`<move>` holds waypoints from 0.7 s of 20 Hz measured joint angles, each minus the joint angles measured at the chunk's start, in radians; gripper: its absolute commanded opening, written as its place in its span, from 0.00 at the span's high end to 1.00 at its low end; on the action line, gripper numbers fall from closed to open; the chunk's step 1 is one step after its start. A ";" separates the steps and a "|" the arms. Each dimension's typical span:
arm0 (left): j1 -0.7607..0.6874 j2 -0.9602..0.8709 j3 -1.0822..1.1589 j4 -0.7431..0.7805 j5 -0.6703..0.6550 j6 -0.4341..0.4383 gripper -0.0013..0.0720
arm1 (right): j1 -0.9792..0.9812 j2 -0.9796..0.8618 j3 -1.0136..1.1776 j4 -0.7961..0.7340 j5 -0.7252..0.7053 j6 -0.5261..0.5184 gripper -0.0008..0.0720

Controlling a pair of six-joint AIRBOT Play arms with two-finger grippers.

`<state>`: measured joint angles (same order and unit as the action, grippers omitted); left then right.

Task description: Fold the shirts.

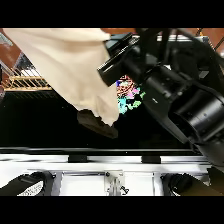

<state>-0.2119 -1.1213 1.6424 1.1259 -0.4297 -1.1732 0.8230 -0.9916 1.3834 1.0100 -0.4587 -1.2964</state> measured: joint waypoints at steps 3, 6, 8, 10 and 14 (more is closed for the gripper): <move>0.000 0.000 0.000 0.001 -0.033 0.007 0.93 | 0.000 0.017 0.000 -0.190 -0.002 0.136 0.90; -0.008 0.001 0.000 0.004 -0.058 0.025 0.93 | 0.000 0.023 0.002 -0.341 0.044 0.261 0.90; -0.026 0.001 0.000 0.004 -0.079 0.048 0.93 | -0.007 0.022 0.006 -0.426 0.060 0.341 0.90; -0.041 0.003 0.000 0.004 -0.082 0.064 0.93 | -0.037 0.015 0.014 -0.481 0.068 0.408 0.90; -0.053 0.019 0.000 0.003 -0.054 0.080 0.93 | -0.140 -0.021 0.020 -0.492 0.065 0.503 0.90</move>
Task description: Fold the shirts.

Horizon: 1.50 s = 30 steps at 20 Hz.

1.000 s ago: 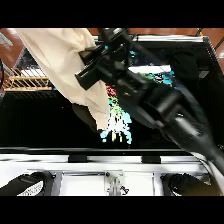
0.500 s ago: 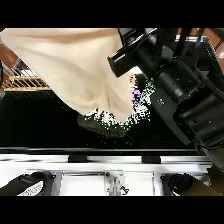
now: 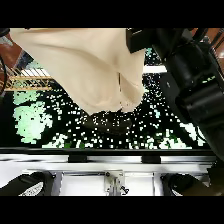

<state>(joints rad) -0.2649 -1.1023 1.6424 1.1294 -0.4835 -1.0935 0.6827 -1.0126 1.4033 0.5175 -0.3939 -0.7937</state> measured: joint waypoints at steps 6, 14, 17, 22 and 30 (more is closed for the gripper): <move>-0.002 0.013 0.000 0.008 -0.011 0.008 0.93 | -0.106 -0.087 0.002 0.160 0.080 0.050 0.36; -0.003 0.016 0.000 0.003 -0.014 0.010 0.93 | -0.014 -0.066 0.003 0.491 -0.107 -0.266 0.14; -0.003 0.015 0.000 0.013 -0.014 0.009 0.93 | 0.066 -0.110 -0.017 0.745 -0.275 -0.443 0.14; -0.002 0.016 0.000 0.024 -0.014 0.008 0.93 | 0.151 -0.220 -0.054 0.890 -0.208 -0.564 0.14; -0.002 0.016 0.000 0.027 -0.016 0.008 0.93 | 0.143 -0.267 -0.063 0.779 -0.118 -0.606 0.15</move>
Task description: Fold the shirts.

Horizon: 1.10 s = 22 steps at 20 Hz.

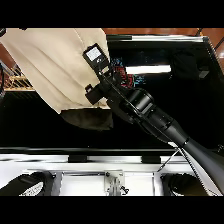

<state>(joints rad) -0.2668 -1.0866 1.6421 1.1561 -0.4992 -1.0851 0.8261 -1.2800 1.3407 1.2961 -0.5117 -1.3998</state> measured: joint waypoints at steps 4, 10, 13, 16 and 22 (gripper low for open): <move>0.000 0.000 0.000 0.000 0.000 0.000 0.93 | -0.011 0.023 0.000 -0.056 0.005 -0.003 0.15; 0.000 0.000 0.000 0.000 0.000 0.000 0.93 | -0.014 0.043 0.000 -0.075 -0.002 0.008 0.15; 0.000 0.000 0.000 0.000 0.000 0.000 0.93 | -0.014 0.009 -0.001 -0.057 0.050 0.020 0.64; 0.000 0.001 0.000 0.000 0.000 0.000 0.93 | -0.019 -0.011 0.002 -0.071 0.111 0.039 0.90; 0.000 0.002 0.000 0.000 0.001 -0.002 0.93 | -0.033 0.086 0.033 -0.230 0.042 0.080 0.90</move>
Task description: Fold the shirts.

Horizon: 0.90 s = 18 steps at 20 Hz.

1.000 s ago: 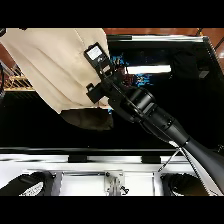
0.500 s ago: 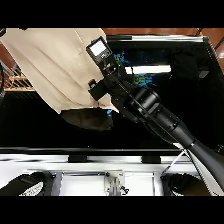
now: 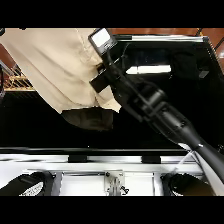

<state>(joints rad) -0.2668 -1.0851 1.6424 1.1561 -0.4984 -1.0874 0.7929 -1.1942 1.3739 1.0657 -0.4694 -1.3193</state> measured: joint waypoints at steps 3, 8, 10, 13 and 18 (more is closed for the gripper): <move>0.000 0.000 0.000 0.000 0.000 0.000 0.93 | 0.000 0.093 0.006 -0.146 -0.028 0.057 0.90; -0.002 0.003 0.000 -0.001 -0.001 0.000 0.93 | -0.009 0.151 0.052 -0.446 -0.047 0.226 0.90; -0.002 0.007 0.000 -0.002 -0.001 0.000 0.93 | -0.042 0.145 0.079 -0.529 -0.062 0.285 0.90; -0.002 0.011 0.000 -0.003 -0.001 0.001 0.93 | -0.117 0.129 0.101 -0.563 -0.066 0.378 0.90; -0.019 0.013 0.000 -0.001 -0.002 0.003 0.93 | -0.177 0.068 0.111 -0.346 -0.064 0.408 0.69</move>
<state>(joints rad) -0.2859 -1.0718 1.6424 1.1549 -0.5007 -1.0847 0.6155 -1.1259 1.4853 0.7197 -0.5339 -0.9115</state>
